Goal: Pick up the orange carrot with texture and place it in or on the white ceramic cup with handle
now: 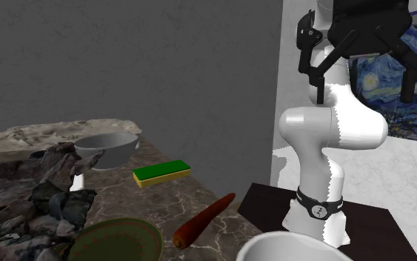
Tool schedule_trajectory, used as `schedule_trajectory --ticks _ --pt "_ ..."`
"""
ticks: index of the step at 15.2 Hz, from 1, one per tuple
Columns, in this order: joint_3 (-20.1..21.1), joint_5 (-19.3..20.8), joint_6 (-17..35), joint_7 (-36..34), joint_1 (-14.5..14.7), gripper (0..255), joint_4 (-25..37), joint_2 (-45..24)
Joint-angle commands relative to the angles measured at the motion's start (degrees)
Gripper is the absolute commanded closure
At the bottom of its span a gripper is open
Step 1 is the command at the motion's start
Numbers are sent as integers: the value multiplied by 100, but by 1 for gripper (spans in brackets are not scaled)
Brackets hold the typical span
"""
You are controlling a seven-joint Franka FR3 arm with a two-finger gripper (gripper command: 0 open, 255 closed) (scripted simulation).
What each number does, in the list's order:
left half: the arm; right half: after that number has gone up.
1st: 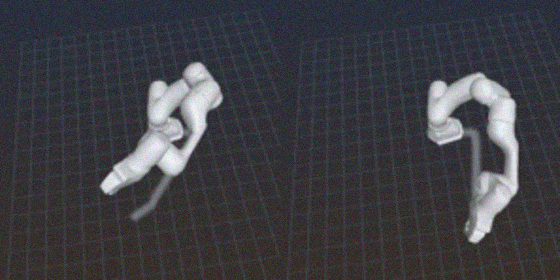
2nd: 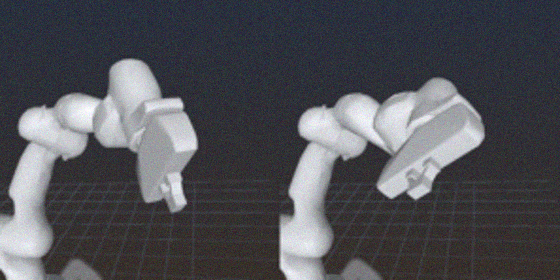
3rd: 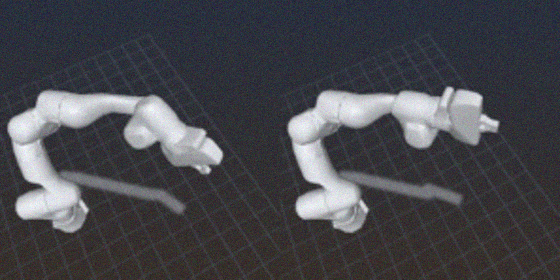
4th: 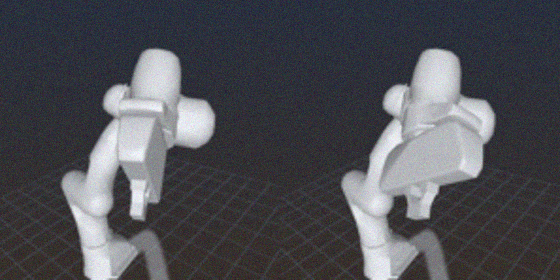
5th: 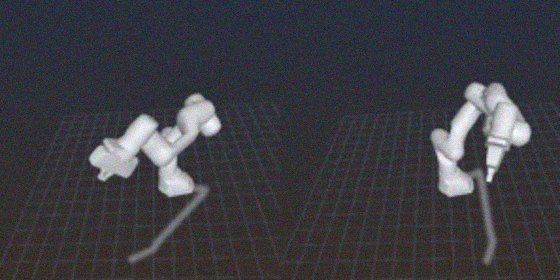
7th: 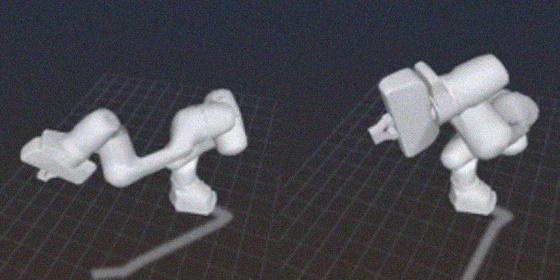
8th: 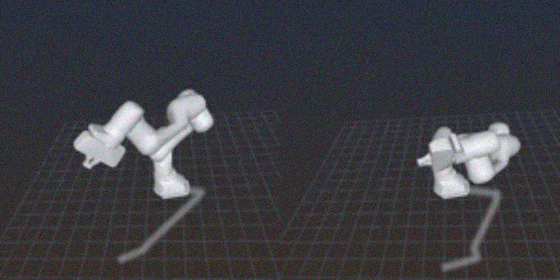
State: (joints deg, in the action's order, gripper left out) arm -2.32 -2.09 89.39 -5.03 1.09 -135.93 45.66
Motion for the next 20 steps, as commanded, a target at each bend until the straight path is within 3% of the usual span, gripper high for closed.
schedule_trajectory --ticks 1,11,20 --pt "0 0 0 0 0 0 0 0" --pt "-886 782 1602 804 -527 0 -1171 -158" --pt "-1847 1360 3311 1537 -959 0 -1612 -1110"
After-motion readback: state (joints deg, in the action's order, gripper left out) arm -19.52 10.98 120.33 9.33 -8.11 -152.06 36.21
